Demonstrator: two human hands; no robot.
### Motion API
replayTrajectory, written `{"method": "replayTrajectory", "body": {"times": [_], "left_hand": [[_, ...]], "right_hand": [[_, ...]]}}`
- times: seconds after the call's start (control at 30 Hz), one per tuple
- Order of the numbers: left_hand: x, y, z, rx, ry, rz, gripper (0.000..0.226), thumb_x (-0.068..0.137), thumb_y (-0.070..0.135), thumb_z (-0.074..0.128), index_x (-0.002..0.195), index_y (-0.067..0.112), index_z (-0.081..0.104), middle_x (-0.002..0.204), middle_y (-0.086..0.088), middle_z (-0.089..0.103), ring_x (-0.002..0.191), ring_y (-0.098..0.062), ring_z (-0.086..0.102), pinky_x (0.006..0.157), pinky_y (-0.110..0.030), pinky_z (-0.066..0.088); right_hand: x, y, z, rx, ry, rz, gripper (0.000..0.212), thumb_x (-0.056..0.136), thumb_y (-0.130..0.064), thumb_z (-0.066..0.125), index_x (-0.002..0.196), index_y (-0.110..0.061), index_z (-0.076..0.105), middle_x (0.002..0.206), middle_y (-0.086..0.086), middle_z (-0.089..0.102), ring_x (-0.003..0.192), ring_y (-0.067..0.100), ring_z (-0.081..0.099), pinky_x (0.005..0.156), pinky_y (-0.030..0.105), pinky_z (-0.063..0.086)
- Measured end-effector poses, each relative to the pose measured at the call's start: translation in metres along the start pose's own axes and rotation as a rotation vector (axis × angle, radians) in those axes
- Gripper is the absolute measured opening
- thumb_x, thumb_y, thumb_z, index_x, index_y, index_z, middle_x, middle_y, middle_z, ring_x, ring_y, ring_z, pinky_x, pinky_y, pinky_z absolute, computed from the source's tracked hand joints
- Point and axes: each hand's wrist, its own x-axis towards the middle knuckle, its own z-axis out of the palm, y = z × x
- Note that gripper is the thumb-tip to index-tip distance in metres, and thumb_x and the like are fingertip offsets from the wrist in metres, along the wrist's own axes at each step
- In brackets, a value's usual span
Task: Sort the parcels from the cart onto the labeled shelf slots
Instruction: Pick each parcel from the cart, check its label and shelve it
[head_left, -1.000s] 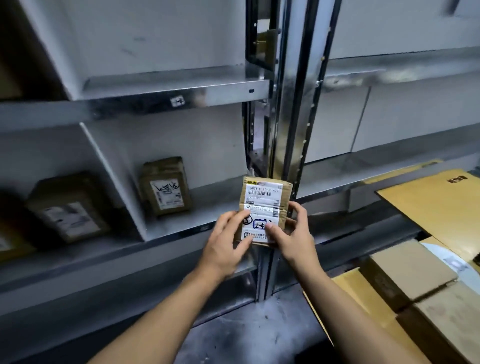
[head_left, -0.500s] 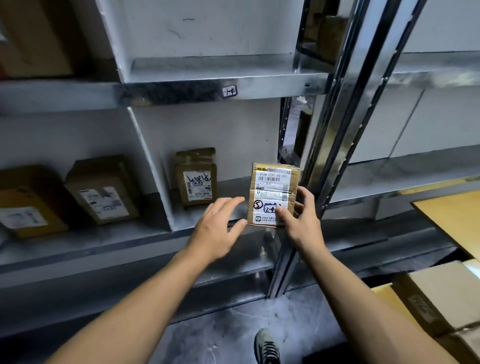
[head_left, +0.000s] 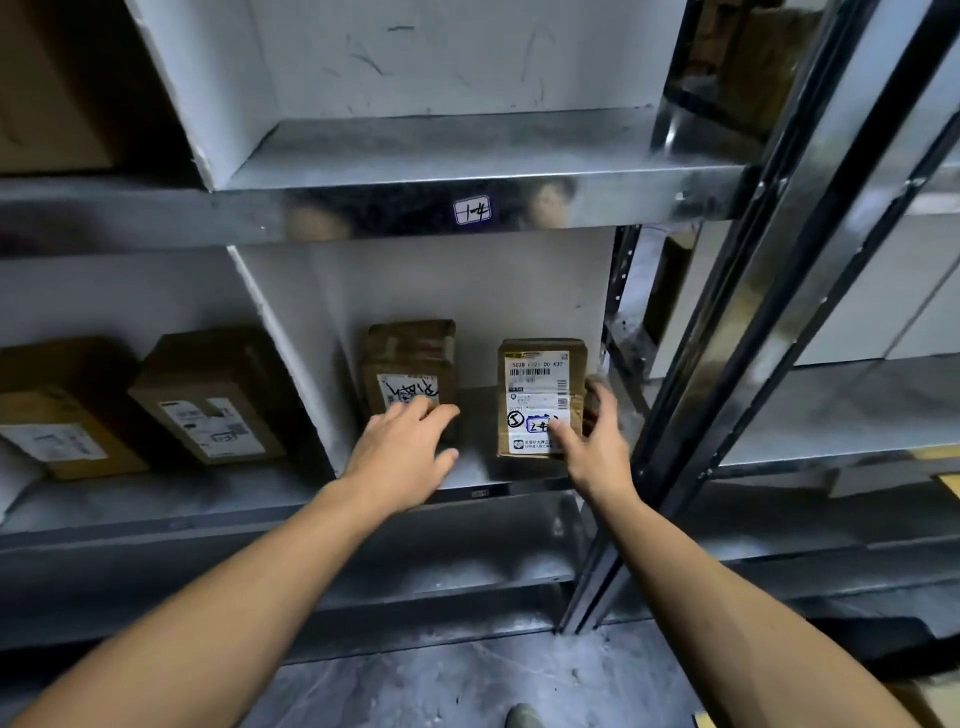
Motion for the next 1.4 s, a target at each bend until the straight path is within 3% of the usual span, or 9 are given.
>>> {"method": "replayTrajectory", "body": {"times": [0.07, 0.2, 0.33, 0.47, 0.63, 0.77, 1.03, 1.2, 1.4], "left_hand": [[0.013, -0.002, 0.0, -0.001, 0.02, -0.028, 0.053, 0.095, 0.041, 0.05, 0.145, 0.029, 0.036, 0.143, -0.001, 0.042, 0.128, -0.025, 0.041, 0.106, -0.04, 0.035], [0.031, -0.003, 0.007, -0.005, 0.023, -0.058, 0.051, 0.094, 0.042, 0.051, 0.142, 0.029, 0.042, 0.139, -0.002, 0.047, 0.124, -0.027, 0.045, 0.103, -0.04, 0.039], [0.041, -0.004, 0.024, -0.083, -0.068, -0.096, 0.052, 0.092, 0.042, 0.053, 0.142, 0.031, 0.042, 0.137, -0.003, 0.049, 0.123, -0.027, 0.048, 0.104, -0.037, 0.04], [0.049, -0.008, 0.036, -0.126, -0.097, -0.117, 0.054, 0.091, 0.04, 0.055, 0.143, 0.031, 0.042, 0.141, -0.003, 0.047, 0.128, -0.025, 0.045, 0.108, -0.037, 0.038], [0.058, -0.012, 0.046, -0.126, -0.11, -0.113, 0.056, 0.091, 0.04, 0.055, 0.144, 0.031, 0.04, 0.145, -0.002, 0.044, 0.133, -0.024, 0.039, 0.112, -0.035, 0.033], [0.059, -0.012, 0.049, -0.154, -0.113, -0.129, 0.055, 0.092, 0.04, 0.055, 0.144, 0.031, 0.041, 0.147, -0.002, 0.042, 0.133, -0.024, 0.04, 0.112, -0.032, 0.033], [0.053, -0.013, 0.048, -0.174, -0.092, -0.134, 0.054, 0.093, 0.039, 0.055, 0.144, 0.03, 0.041, 0.147, -0.001, 0.042, 0.132, -0.022, 0.042, 0.11, -0.032, 0.035], [0.051, -0.013, 0.046, -0.192, -0.091, -0.147, 0.055, 0.093, 0.039, 0.055, 0.145, 0.031, 0.04, 0.146, -0.001, 0.042, 0.132, -0.022, 0.042, 0.111, -0.033, 0.034], [0.048, -0.016, 0.046, -0.198, -0.075, -0.138, 0.054, 0.091, 0.038, 0.057, 0.143, 0.03, 0.042, 0.144, -0.003, 0.045, 0.13, -0.023, 0.044, 0.109, -0.035, 0.036]], "right_hand": [[0.019, 0.005, 0.007, -0.011, -0.021, 0.013, 0.061, 0.094, -0.019, 0.065, 0.146, -0.023, 0.034, 0.137, 0.003, 0.058, 0.126, 0.021, 0.056, 0.108, 0.043, 0.044], [0.056, 0.015, 0.019, 0.005, -0.062, 0.028, 0.056, 0.095, -0.02, 0.064, 0.143, -0.026, 0.035, 0.135, 0.006, 0.059, 0.124, 0.025, 0.058, 0.101, 0.035, 0.046], [0.082, 0.027, 0.029, 0.059, -0.082, 0.006, 0.057, 0.091, -0.014, 0.069, 0.135, -0.034, 0.039, 0.125, 0.005, 0.06, 0.112, 0.025, 0.062, 0.092, 0.051, 0.056], [0.095, 0.036, 0.034, 0.098, -0.09, -0.057, 0.056, 0.089, -0.009, 0.07, 0.138, -0.019, 0.044, 0.124, 0.003, 0.058, 0.11, 0.016, 0.06, 0.088, 0.035, 0.057], [0.103, 0.047, 0.034, 0.122, -0.156, -0.032, 0.057, 0.09, -0.006, 0.069, 0.135, -0.027, 0.042, 0.115, -0.022, 0.055, 0.104, -0.003, 0.057, 0.077, 0.011, 0.051], [0.108, 0.053, 0.035, 0.168, -0.17, 0.038, 0.065, 0.089, -0.004, 0.07, 0.139, -0.027, 0.037, 0.113, -0.018, 0.057, 0.108, 0.009, 0.06, 0.092, 0.028, 0.052], [0.112, 0.05, 0.037, 0.119, -0.161, 0.043, 0.058, 0.09, -0.011, 0.072, 0.133, -0.033, 0.039, 0.112, -0.009, 0.058, 0.1, 0.01, 0.061, 0.08, 0.019, 0.049], [0.114, 0.045, 0.042, 0.092, -0.128, 0.058, 0.055, 0.09, -0.013, 0.071, 0.131, -0.034, 0.04, 0.111, -0.007, 0.06, 0.105, 0.017, 0.061, 0.09, 0.034, 0.053], [0.102, 0.043, 0.039, 0.023, -0.123, 0.066, 0.059, 0.09, -0.017, 0.073, 0.138, -0.027, 0.04, 0.12, -0.002, 0.061, 0.106, 0.016, 0.06, 0.093, 0.034, 0.051]]}}
